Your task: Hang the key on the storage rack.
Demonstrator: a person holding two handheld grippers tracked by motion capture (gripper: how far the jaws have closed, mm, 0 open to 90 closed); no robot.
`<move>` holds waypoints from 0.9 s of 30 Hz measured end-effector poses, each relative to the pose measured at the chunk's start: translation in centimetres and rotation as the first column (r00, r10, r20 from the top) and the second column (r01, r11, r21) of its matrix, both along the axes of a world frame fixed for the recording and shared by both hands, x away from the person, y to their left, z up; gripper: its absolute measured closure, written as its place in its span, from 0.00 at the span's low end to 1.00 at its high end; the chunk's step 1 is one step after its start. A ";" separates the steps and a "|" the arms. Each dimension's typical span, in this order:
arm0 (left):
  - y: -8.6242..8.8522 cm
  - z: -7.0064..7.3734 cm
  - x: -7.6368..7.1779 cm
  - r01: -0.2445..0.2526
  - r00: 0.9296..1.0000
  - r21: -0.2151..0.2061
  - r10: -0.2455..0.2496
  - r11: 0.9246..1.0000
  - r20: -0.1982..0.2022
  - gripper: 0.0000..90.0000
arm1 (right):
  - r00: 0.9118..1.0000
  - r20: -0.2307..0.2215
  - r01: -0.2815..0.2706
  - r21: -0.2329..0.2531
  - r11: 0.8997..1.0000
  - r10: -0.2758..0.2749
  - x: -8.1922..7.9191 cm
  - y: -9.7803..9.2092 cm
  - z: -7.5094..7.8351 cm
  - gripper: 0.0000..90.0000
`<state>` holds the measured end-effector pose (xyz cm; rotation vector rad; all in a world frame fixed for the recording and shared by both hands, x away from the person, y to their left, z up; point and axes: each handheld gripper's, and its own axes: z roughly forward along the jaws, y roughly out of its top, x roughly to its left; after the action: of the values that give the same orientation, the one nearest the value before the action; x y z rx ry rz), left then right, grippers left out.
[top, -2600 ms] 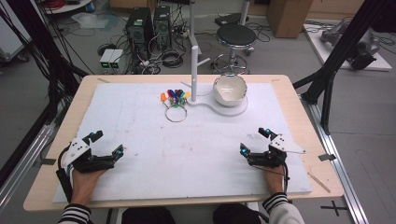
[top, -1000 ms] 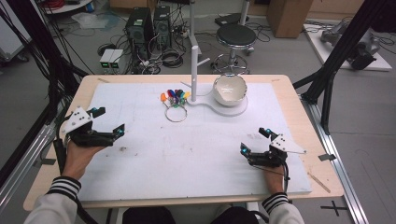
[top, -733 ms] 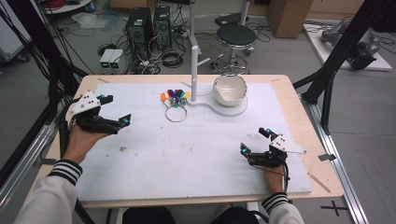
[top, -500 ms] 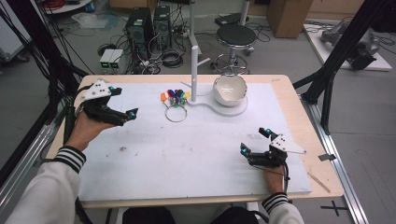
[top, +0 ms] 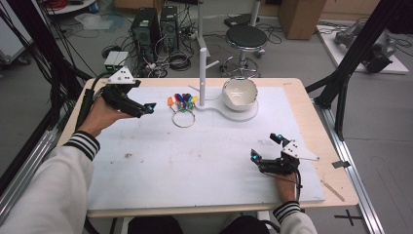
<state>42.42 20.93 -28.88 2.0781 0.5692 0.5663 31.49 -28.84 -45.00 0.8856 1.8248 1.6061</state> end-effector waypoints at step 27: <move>-8.2 -1.1 4.7 0.102 0.976 0.208 -0.058 0.973 -0.210 0.02 | 1.000 -0.001 -0.001 -0.002 1.000 0.001 0.0 0.0 0.0 0.01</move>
<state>47.10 12.75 -30.00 2.3742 0.5564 0.3850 31.47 -28.85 -44.99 0.8844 1.8276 1.6045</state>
